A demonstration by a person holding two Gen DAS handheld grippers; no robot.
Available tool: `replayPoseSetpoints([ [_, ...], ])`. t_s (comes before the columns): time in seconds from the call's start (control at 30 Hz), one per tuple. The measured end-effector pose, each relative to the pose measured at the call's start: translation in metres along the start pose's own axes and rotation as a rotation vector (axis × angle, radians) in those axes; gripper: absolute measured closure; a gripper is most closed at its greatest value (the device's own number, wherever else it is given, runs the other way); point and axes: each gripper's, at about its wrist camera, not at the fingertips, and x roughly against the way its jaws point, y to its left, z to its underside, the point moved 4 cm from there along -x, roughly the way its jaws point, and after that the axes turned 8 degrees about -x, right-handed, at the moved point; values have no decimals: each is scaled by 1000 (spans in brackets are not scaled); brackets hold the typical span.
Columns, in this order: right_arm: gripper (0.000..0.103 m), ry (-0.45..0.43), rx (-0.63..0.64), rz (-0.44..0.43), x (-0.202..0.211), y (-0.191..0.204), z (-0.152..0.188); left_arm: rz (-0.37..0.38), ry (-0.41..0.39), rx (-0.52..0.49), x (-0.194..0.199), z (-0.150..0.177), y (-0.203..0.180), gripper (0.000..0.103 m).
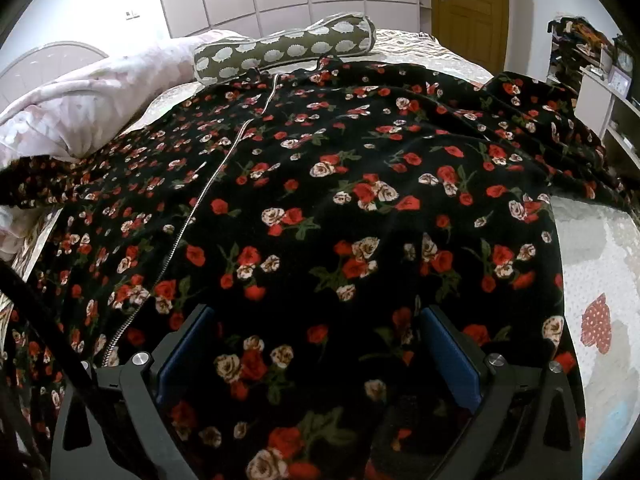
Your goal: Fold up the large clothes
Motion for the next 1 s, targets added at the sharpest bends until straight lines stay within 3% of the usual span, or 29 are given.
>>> replayPoseSetpoints([
  [0.13, 0, -5, -7, -11, 1, -1, 1, 132, 17, -90, 20, 5, -73, 102],
  [0.27, 0, -14, -21, -33, 4, -3, 2, 279, 50, -242, 42, 31, -180, 102],
  [0.47, 0, -28, -48, -76, 8, -6, 2, 655, 146, -425, 98, 112, -363, 101],
  [0.5, 0, -28, -49, -78, 8, -6, 2, 729, 183, -461, 108, 128, -393, 98],
  [0.57, 0, -27, -48, -78, 7, -6, 2, 790, 211, -502, 125, 152, -423, 74],
  [0.6, 0, -27, -46, -76, 7, -5, 3, 799, 208, -523, 134, 163, -432, 52],
  [0.63, 0, -29, -45, -76, 8, -6, 3, 790, 190, -548, 143, 172, -436, 42],
  [0.77, 0, -30, -44, -75, 7, -4, 3, 710, 116, -634, 164, 189, -410, 39],
  [0.9, 0, -30, -42, -70, 7, -5, 4, 519, 41, -648, 159, 190, -342, 32],
  [1.0, 0, -16, -40, -73, 6, -4, 3, 451, 25, -613, 153, 198, -289, 31],
])
